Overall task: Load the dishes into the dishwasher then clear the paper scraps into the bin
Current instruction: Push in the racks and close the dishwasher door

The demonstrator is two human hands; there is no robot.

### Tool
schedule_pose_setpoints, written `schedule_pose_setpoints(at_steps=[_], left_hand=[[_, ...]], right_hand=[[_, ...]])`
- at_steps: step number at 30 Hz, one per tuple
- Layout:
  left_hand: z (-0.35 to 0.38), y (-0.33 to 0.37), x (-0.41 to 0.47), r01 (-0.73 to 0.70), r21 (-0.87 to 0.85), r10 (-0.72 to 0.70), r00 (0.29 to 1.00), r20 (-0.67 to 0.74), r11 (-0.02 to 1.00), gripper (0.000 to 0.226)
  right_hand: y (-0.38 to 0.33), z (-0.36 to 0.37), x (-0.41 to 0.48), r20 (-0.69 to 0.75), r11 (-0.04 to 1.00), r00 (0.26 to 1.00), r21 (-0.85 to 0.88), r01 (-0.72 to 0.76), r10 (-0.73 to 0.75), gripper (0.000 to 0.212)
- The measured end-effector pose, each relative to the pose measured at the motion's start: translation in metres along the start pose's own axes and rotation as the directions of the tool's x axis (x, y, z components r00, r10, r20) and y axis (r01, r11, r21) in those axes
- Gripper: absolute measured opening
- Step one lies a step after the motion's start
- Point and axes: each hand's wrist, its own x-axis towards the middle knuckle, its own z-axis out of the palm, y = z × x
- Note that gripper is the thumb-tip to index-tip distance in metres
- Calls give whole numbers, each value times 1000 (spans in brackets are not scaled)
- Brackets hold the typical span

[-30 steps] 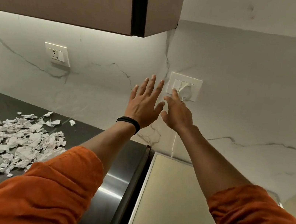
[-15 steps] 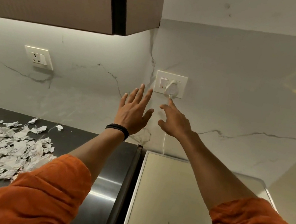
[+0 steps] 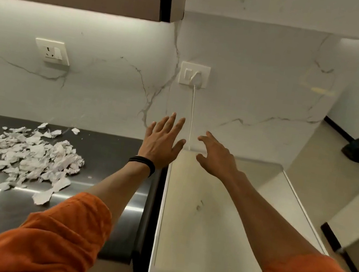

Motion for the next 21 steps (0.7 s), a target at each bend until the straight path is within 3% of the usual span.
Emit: schedule_pose_setpoints(at_steps=[9,21], left_hand=[[27,35,-144,7,-29,-3,991,132,1000,64],[80,55,-249,55,-62,-33,947,318,997,62]], right_hand=[[-13,41,-140,111,998,992,6,-68,67,57],[19,101,-247,296,986,941,-10,-167,163,58]])
